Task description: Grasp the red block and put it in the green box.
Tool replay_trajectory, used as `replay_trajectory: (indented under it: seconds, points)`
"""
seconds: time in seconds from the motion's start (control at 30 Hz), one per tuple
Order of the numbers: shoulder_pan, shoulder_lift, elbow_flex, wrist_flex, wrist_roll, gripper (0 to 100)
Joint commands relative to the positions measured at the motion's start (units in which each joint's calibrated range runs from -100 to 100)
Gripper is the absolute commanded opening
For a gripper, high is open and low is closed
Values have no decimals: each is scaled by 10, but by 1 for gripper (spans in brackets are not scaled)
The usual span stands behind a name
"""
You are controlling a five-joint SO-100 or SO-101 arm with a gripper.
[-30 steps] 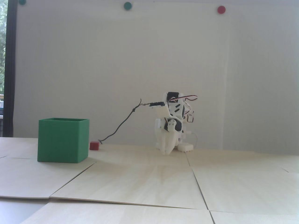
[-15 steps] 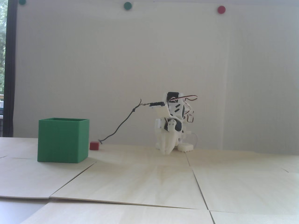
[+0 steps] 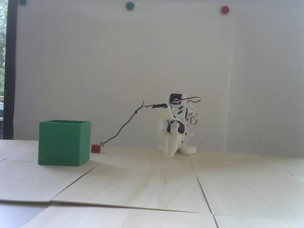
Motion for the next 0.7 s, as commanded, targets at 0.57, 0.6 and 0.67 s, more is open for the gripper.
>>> replay_trajectory:
  seconds: [0.57,0.6,0.67]
  points:
    - [-6,-9,6,17,1,2]
    - [-5,-9,6,17,1,2]
    - [-5,-9,6,17,1,2]
